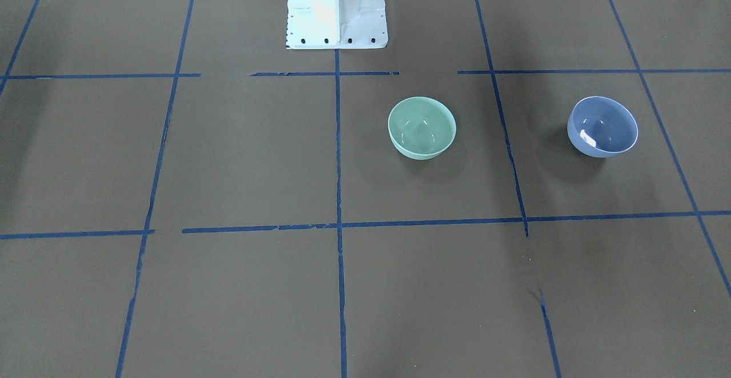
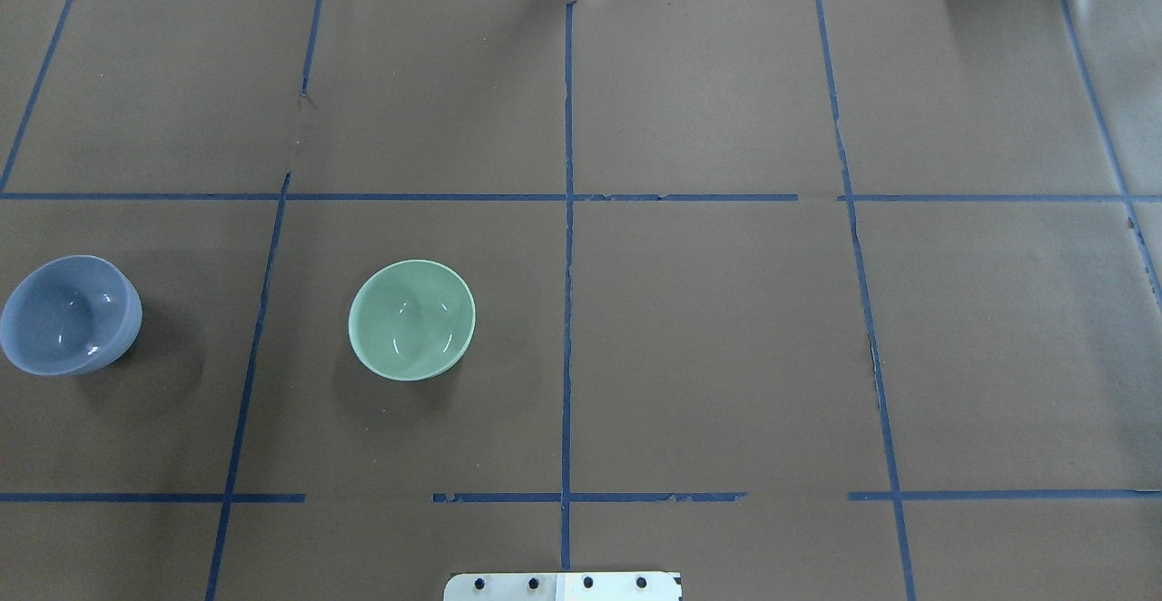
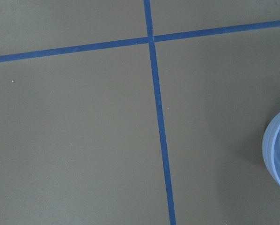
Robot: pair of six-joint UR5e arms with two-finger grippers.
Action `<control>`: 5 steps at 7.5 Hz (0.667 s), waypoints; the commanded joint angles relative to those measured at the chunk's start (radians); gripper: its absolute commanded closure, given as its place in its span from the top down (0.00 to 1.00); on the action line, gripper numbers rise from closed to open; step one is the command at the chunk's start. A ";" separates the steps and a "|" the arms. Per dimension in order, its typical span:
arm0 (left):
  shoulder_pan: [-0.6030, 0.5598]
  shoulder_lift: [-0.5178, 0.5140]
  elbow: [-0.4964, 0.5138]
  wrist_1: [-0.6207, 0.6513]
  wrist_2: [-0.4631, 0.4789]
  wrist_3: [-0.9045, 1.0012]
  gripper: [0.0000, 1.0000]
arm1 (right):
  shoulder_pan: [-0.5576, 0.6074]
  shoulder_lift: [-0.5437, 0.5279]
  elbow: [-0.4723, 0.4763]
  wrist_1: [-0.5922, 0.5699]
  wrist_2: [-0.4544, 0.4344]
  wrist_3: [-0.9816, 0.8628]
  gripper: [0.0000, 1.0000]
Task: Stack blue bowl on green bowl
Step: 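Move the left gripper down to the rim of the light blue bowl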
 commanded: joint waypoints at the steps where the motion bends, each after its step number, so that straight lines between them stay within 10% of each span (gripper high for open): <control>1: 0.000 -0.002 -0.016 -0.002 0.000 0.003 1.00 | 0.000 0.000 0.000 0.000 0.000 0.000 1.00; 5: 0.072 -0.021 -0.012 -0.245 0.000 -0.132 1.00 | 0.000 0.000 0.000 0.000 0.000 0.000 1.00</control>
